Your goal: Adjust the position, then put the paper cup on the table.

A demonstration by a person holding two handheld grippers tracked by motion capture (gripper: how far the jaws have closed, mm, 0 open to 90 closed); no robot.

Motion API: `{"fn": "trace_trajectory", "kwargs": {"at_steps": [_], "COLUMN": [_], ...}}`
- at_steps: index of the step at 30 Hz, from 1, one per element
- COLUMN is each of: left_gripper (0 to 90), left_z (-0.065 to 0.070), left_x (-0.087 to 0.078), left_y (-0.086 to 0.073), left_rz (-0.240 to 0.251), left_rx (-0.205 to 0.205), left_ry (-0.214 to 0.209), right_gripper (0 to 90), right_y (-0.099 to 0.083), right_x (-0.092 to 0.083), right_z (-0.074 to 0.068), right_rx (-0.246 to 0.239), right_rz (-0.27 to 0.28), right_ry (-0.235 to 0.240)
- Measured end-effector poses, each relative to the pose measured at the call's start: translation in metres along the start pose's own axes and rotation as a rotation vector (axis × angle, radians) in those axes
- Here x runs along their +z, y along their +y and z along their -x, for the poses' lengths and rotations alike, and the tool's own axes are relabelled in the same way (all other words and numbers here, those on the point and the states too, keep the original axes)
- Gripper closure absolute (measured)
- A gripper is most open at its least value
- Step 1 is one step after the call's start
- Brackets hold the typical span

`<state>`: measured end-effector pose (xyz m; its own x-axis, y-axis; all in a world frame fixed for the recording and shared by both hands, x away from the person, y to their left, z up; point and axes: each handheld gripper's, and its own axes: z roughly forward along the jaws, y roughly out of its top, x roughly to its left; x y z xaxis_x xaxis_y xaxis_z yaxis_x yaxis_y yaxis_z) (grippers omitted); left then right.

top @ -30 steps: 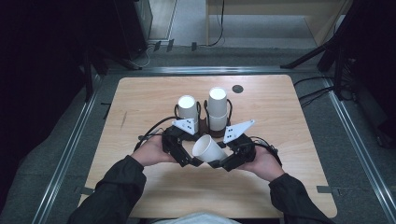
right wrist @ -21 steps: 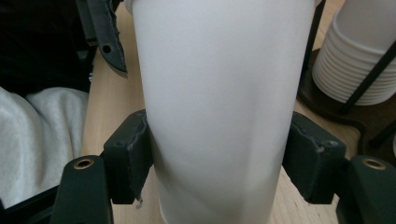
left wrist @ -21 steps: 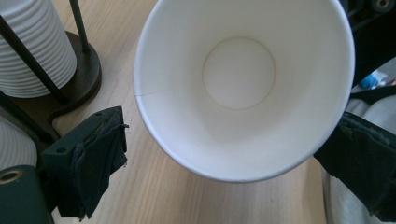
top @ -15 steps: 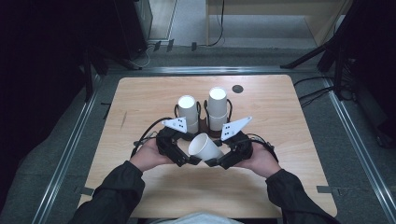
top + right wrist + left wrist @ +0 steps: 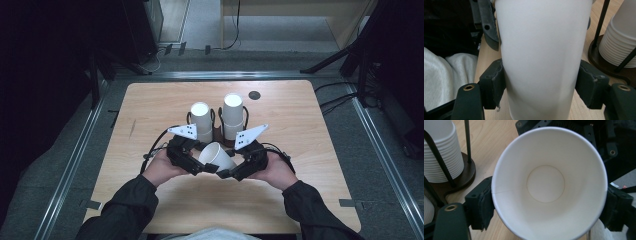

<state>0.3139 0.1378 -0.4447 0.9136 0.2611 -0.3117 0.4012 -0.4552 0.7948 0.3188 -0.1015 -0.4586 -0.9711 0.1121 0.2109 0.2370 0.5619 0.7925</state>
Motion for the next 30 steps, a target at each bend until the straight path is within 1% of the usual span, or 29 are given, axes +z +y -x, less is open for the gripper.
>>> {"fn": "trace_trajectory", "kwargs": {"at_steps": [5,7,8,9,10,12,16,17,18,19,20,22,24,26,28,30], "left_gripper": [21.1,21.4,21.5,21.7,21.7,21.7,21.7,21.7,21.7,21.7,21.8,21.7,21.7,21.7,21.7,21.7], "left_z": [0.001,0.002,0.002,0.003,0.003,0.004,0.002,0.001,0.001,-0.001,-0.001,-0.002,-0.003,-0.003,-0.005,-0.006], "left_x": [-0.001,0.001,0.001,0.002,0.003,0.003,0.000,-0.002,-0.002,-0.005,-0.005,-0.007,-0.008,-0.010,-0.011,-0.011], "left_y": [0.001,0.001,0.001,0.001,0.001,0.001,0.001,0.001,0.001,0.001,0.001,0.001,0.001,0.001,0.000,-0.001], "left_rz": [-0.005,-0.017,-0.028,-0.036,-0.046,-0.054,-0.053,-0.053,-0.053,-0.054,-0.054,-0.056,-0.055,-0.067,-0.063,-0.074], "left_rx": [0.012,0.016,0.020,0.023,0.030,0.041,0.035,0.024,0.024,0.023,0.023,0.022,0.018,0.024,0.020,0.025], "left_ry": [0.011,0.016,0.020,0.022,0.024,0.035,0.038,0.037,0.037,0.046,0.046,0.053,0.060,0.079,0.074,0.081], "right_gripper": [32.2,32.1,31.9,31.3,31.3,28.8,24.0,22.0,21.6,21.6,21.6,21.5,21.5,21.5,21.1,20.9], "right_y": [0.000,0.000,-0.001,-0.001,-0.001,-0.002,-0.003,-0.005,-0.007,-0.008,-0.008,-0.011,-0.012,-0.013,-0.013,-0.014], "right_x": [0.000,0.000,0.001,0.002,0.002,0.004,0.004,0.005,0.005,0.006,0.006,0.006,0.005,0.004,0.003,0.002], "right_z": [0.000,0.000,0.000,0.001,0.001,0.002,0.001,0.001,0.001,0.001,0.001,0.000,0.000,-0.001,0.000,-0.001], "right_rx": [-0.001,0.004,0.004,0.013,0.013,0.019,0.025,0.019,0.017,0.022,0.022,0.018,0.022,0.011,0.018,0.019], "right_rz": [0.001,-0.004,-0.010,-0.028,-0.028,-0.038,-0.053,-0.068,-0.077,-0.087,-0.087,-0.095,-0.096,-0.089,-0.100,-0.103], "right_ry": [0.002,0.003,0.003,0.012,0.012,0.015,0.012,0.004,-0.006,-0.026,-0.026,-0.055,-0.056,-0.073,-0.063,-0.057]}}
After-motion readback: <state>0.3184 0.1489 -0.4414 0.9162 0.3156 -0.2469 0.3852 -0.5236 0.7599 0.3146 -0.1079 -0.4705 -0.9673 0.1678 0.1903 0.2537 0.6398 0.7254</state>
